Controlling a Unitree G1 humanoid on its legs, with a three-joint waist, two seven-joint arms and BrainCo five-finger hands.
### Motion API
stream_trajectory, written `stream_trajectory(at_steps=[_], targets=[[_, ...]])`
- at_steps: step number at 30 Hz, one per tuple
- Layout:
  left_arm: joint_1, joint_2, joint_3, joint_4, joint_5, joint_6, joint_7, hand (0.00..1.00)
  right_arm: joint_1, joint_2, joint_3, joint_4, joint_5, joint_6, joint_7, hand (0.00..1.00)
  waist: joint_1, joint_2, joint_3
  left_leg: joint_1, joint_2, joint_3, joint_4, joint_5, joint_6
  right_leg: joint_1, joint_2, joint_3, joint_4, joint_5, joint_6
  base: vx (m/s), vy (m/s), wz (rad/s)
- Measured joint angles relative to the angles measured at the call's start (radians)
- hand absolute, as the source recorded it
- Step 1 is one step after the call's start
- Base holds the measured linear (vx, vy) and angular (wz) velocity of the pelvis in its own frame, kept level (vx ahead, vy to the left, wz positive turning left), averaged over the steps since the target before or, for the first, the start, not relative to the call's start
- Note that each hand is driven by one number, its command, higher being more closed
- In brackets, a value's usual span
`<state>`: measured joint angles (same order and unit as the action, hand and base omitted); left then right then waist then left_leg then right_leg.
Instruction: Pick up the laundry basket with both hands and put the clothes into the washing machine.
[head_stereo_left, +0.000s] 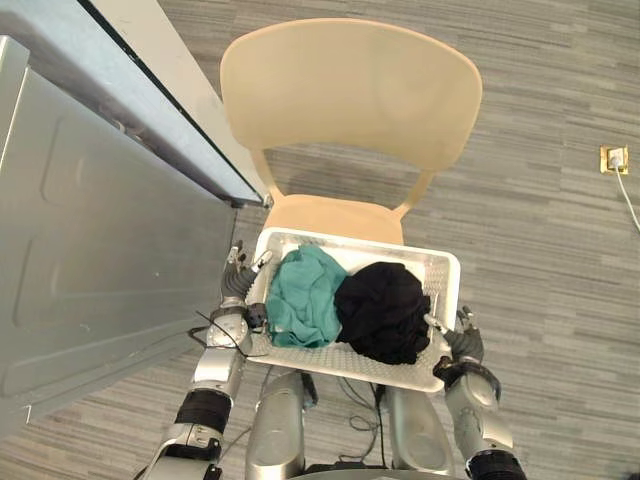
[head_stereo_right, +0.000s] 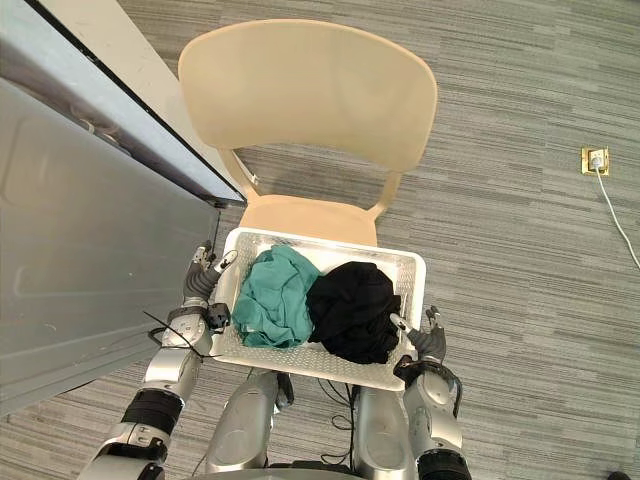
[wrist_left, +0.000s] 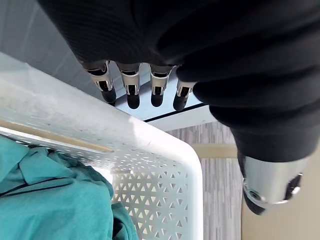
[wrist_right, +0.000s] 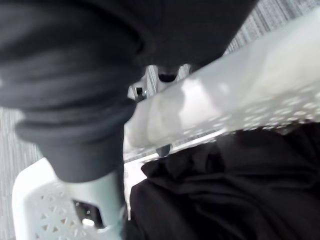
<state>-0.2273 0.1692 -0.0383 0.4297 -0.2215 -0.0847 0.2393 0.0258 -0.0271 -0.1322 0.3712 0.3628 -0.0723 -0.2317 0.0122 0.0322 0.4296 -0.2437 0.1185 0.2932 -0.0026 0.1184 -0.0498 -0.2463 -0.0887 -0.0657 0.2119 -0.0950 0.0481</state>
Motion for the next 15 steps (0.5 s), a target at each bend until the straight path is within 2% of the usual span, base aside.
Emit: stream_trajectory(at_steps=[7,11,15], targets=[[0.141,-0.013,0.012,-0.056,0.057,0.037,-0.032,0.0,0.008,-0.001,-0.034,-0.004,-0.003,0.019,0.04,0.0,0.0,0.001,0.0,0.075,-0.003,0.022,-0.024,-0.002,0.0,0.053,0.002,0.02,-0.008,0.0,0.0,0.01,0.004,-0.09],[0.243,-0.064,0.065,-0.12,0.066,0.042,-0.041,0.0,0.02,-0.001,-0.033,-0.02,-0.002,0.041,0.062,0.0,0.001,0.006,-0.006,0.138,-0.011,0.038,-0.035,-0.011,0.001,0.109,-0.001,0.038,-0.025,0.0,0.009,0.02,0.019,-0.11],[0.332,-0.101,0.089,-0.215,0.099,0.047,-0.03,0.0,0.047,-0.001,-0.032,-0.099,-0.002,0.048,0.083,0.0,0.002,0.021,-0.061,0.159,-0.029,0.052,-0.029,-0.028,0.015,0.122,-0.019,0.047,-0.018,-0.004,0.022,0.03,0.036,-0.07]])
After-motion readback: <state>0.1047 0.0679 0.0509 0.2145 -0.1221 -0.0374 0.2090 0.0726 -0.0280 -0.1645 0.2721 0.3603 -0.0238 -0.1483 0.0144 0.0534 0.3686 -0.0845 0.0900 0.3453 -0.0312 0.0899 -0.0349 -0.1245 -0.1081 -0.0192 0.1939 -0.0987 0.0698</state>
